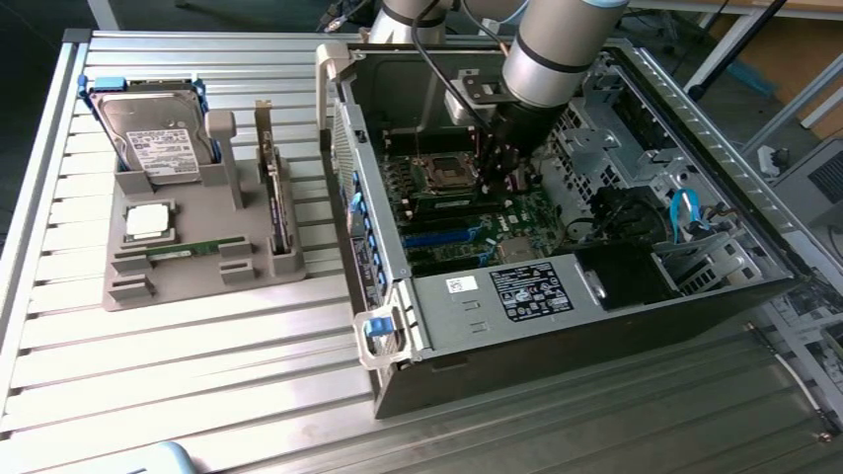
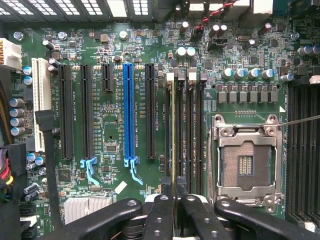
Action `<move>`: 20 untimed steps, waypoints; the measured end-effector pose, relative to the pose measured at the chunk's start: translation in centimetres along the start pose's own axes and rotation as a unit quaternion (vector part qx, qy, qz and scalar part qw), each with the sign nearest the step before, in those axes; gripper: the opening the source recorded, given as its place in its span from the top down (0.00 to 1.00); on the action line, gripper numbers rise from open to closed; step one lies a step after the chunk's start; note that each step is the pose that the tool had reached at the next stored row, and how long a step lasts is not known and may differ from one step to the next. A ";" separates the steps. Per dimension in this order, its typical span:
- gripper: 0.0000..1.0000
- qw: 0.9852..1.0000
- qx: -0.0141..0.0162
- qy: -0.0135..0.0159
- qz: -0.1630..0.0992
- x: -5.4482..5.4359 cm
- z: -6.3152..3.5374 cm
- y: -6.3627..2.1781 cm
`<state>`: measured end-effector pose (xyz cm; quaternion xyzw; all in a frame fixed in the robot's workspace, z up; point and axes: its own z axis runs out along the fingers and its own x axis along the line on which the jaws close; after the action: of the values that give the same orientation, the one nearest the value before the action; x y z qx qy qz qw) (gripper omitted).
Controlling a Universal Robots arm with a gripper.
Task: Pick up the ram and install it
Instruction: 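Insert the ram into the slot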
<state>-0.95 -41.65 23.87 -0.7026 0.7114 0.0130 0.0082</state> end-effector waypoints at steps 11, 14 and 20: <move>0.88 1.000 0.002 0.000 0.000 0.0 0.13 0.17; 0.88 1.000 0.003 0.000 0.000 0.0 0.16 0.24; 0.88 1.000 0.004 0.000 0.000 0.0 0.25 0.24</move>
<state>-1.20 -41.65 23.62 -0.7027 0.7114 0.0100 0.0112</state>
